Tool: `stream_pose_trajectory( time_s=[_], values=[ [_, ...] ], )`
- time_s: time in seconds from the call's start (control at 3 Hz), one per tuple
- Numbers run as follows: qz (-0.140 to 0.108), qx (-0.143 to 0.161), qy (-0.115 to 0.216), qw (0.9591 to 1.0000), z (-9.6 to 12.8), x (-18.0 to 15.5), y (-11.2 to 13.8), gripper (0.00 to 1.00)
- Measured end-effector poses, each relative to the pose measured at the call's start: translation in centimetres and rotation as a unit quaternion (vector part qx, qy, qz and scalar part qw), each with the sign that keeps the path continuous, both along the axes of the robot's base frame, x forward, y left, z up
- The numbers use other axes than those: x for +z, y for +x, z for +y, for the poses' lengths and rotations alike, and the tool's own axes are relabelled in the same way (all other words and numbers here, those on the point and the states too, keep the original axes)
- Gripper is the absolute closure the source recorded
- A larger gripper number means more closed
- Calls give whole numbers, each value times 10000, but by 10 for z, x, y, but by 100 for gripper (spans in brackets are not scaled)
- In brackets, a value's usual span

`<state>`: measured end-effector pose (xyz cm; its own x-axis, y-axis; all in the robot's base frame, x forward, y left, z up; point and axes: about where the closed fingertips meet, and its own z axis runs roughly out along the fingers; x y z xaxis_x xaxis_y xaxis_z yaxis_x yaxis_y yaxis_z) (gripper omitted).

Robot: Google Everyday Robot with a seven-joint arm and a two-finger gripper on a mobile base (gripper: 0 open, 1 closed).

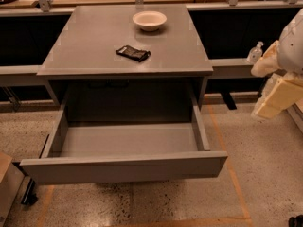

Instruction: Close top drawer

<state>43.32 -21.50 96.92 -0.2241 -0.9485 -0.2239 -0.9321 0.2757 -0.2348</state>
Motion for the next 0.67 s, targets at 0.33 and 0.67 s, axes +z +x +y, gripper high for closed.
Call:
stream_pose_trajectory(
  time_s=[0.33,0.67],
  values=[
    [215,-98,74,9997,-3,-28,-12,67],
    [453,-174,149,9987,-9,-60,-18,90]
  ],
)
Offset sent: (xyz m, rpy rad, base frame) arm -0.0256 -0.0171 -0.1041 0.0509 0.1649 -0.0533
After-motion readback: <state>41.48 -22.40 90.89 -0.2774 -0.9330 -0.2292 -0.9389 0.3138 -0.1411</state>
